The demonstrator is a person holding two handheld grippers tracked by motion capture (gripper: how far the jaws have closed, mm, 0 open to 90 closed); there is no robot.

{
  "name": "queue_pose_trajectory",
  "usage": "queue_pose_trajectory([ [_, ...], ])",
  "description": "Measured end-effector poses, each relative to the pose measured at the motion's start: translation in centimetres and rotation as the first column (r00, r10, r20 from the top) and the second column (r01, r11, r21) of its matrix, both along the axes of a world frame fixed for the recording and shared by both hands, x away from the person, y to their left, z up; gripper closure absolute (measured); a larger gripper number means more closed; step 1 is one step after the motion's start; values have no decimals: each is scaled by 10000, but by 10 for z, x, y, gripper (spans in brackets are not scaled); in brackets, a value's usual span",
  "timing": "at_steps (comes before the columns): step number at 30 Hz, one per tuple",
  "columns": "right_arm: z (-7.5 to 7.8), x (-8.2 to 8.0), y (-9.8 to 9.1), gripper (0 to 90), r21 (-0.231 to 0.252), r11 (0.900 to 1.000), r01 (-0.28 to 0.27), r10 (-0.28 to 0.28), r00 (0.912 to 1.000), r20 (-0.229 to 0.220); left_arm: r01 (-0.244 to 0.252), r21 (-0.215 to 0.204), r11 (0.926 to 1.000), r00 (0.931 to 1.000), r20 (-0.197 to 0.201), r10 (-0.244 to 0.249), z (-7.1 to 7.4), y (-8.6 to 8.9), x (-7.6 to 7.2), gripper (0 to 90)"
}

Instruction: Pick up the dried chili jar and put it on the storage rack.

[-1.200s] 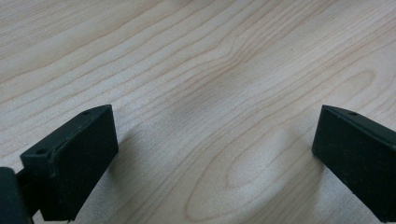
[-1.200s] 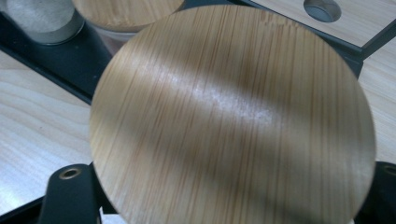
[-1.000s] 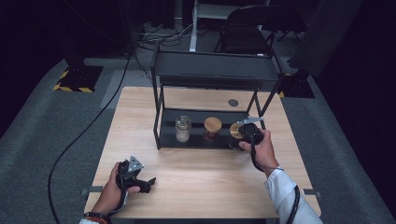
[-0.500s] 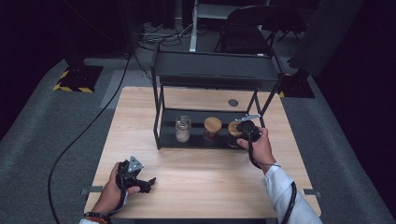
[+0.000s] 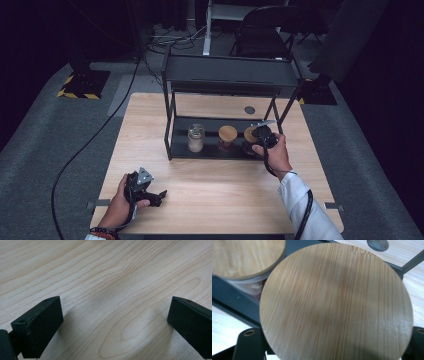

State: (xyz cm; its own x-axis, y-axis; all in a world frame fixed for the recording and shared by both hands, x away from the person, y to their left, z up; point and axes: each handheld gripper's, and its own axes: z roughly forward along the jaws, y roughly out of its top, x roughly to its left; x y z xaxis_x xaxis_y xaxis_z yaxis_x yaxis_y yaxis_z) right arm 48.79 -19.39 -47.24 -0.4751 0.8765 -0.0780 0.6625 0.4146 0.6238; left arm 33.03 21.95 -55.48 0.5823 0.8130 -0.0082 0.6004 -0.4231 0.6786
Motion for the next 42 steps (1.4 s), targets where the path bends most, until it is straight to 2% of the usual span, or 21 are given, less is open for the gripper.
queue_pose_trajectory([
  [3, -3, 3, -2, 248, 4, 9999, 144, -144, 9999, -2, 0, -1, 10000, 10000, 0, 0, 0, 0, 0, 0],
  [17, -10, 13, 2, 248, 118, 9998, 189, -190, 9998, 80, 31, -2, 10000, 10000, 2, -31, 0, 0, 0, 0],
  [25, -18, 17, 1, 248, 147, 9988, 478, -478, 9988, 49, 32, 1, 10000, 10000, 0, -32, 0, 0, 0, 0],
  [32, -21, 16, 3, 248, -28, 9992, 403, -403, 9991, 152, 34, 3, 10000, 10000, 0, -34, 0, 0, 0, 0],
  [42, -24, 15, 4, 247, 57, 9989, 462, -462, 9989, 92, 33, -2, 10000, 10000, 3, -33, 0, 0, 0, 0],
])
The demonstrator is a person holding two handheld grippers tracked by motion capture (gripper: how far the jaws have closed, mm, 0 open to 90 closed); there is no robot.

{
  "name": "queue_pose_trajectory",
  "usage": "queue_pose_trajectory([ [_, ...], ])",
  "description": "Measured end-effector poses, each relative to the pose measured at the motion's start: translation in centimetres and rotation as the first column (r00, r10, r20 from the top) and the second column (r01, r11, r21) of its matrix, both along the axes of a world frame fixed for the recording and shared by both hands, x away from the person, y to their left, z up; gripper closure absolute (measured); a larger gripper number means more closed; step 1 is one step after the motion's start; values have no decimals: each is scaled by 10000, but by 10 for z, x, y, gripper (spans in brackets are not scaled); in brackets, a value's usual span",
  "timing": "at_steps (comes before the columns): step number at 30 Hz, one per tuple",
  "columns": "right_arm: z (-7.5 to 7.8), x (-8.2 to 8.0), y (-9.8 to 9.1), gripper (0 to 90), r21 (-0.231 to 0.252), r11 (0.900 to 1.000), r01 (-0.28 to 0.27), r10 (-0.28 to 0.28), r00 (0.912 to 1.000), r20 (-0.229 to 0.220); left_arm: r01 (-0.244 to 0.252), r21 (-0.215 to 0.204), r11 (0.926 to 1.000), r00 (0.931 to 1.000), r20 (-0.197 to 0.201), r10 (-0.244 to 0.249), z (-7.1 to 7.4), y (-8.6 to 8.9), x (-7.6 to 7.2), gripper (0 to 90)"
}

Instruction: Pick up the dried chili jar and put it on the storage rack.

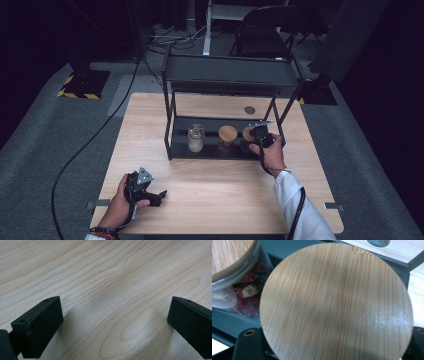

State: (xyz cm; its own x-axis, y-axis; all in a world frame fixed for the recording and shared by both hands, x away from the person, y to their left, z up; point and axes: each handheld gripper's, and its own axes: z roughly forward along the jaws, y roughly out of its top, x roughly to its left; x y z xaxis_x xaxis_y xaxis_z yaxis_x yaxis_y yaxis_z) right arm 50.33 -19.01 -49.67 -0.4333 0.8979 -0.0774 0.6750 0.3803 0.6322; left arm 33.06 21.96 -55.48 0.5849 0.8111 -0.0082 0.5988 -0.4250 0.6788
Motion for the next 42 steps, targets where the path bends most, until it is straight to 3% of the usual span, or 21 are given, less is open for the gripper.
queue_pose_trajectory([
  [8, 2, -1, 2, 177, -86, 9999, 100, -100, 9999, -40, 4, 7, 10000, 10000, -2, -4, 0, 0, 0, 0],
  [20, 6, -1, 6, 44, -800, 9968, -13, 29, 9998, 202, 4, 4, 10000, 10000, -2, -4, 0, 0, 0, 0],
  [27, 7, -3, 9, 40, -1028, 9941, -359, 386, 9990, 244, 7, 7, 10000, 10000, -4, -7, 0, 0, 0, 0],
  [42, 10, -5, 6, 40, -1096, 9927, -511, 574, 9968, 556, 7, 2, 10000, 10000, -2, -7, 0, 0, 0, 0],
])
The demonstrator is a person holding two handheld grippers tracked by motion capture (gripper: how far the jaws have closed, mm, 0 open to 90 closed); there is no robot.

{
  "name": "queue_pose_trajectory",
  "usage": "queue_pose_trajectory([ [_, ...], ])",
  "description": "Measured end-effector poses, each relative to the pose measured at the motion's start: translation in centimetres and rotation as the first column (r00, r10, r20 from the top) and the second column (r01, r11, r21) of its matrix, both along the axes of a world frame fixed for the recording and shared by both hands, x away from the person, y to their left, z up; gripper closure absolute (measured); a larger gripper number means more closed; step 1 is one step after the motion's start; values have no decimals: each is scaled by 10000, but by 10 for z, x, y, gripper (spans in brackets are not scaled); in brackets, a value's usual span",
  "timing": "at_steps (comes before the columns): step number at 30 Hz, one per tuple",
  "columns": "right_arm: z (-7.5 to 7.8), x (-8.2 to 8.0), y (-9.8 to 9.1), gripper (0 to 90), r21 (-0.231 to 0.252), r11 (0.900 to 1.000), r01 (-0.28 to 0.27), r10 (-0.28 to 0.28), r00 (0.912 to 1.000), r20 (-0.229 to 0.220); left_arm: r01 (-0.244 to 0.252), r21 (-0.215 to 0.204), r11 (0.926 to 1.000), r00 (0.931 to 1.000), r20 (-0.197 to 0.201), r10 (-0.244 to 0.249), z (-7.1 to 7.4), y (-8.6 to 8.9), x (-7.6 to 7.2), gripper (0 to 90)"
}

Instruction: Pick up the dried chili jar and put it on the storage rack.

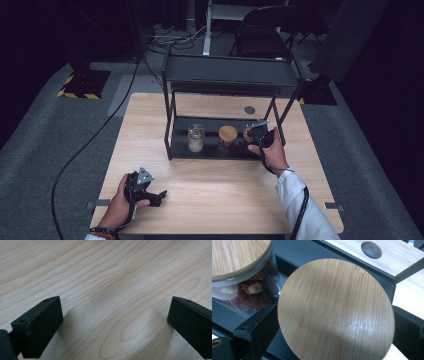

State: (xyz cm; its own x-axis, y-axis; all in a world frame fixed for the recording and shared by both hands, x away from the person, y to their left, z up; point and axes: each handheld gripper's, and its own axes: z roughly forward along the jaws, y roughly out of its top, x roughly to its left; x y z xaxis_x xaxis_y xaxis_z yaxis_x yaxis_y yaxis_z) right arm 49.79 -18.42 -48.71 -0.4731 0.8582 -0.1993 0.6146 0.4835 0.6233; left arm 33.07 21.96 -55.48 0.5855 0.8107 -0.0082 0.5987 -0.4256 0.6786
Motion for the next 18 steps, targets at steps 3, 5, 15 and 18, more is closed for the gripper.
queue_pose_trajectory([
  [3, 0, -1, 0, 41, -21, 10000, -51, 51, 9999, 131, 5, 1, 10000, 10000, 2, -5, 0, 0, 0, 0],
  [5, 0, -1, -1, 41, -49, 10000, -71, 71, 9999, 124, -1, 1, 10000, 10000, 1, 1, 0, 0, 0, 0],
  [15, 6, -6, -2, 40, -180, 9996, -230, 237, 9990, 370, -3, 1, 10000, 10000, 2, 3, 0, 0, 0, 0],
  [18, 10, -10, -1, 37, -285, 9991, -320, 335, 9980, 527, 4, -2, 10000, 10000, 4, -4, 0, 0, 0, 0],
])
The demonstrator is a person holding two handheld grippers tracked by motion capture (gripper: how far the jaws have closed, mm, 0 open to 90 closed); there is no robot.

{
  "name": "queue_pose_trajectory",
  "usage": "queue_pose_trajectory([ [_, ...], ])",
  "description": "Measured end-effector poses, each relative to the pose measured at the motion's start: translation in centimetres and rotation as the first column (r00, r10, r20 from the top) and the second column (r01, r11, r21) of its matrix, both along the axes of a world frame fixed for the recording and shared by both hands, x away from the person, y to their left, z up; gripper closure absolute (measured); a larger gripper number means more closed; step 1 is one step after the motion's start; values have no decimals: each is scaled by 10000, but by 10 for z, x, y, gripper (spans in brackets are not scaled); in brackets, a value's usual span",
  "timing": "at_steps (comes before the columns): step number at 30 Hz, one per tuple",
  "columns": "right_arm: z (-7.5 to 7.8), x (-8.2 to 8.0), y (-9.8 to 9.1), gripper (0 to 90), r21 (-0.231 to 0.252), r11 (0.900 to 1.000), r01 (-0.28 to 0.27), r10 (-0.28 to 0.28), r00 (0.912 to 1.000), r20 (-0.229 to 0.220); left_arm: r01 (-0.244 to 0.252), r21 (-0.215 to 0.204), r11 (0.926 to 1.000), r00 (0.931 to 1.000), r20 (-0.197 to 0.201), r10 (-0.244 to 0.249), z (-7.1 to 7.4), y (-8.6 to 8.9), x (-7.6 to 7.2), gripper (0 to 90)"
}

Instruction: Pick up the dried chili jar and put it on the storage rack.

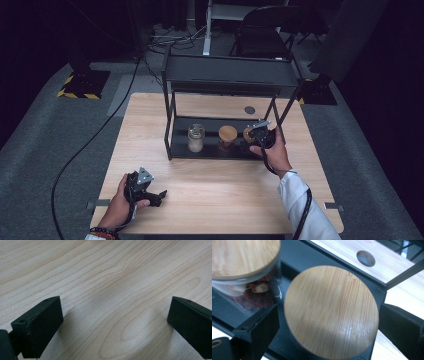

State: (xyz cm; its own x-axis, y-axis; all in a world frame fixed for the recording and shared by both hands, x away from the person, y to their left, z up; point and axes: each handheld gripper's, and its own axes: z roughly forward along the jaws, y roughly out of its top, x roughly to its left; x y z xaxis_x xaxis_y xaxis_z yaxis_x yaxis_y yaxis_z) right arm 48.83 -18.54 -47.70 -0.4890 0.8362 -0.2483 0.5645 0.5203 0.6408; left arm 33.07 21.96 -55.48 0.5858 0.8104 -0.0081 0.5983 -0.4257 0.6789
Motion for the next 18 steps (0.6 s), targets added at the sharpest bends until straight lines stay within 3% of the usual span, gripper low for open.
queue_pose_trajectory([
  [6, 6, -7, 2, 36, -167, 9998, -114, 120, 9994, 318, -5, -1, 10000, 10000, -3, 5, 0, 0, 0, 0],
  [18, 21, -24, 0, 33, 53, 9986, -531, 526, 9964, 669, -3, 4, 10000, 10000, -4, 3, 0, 0, 0, 0],
])
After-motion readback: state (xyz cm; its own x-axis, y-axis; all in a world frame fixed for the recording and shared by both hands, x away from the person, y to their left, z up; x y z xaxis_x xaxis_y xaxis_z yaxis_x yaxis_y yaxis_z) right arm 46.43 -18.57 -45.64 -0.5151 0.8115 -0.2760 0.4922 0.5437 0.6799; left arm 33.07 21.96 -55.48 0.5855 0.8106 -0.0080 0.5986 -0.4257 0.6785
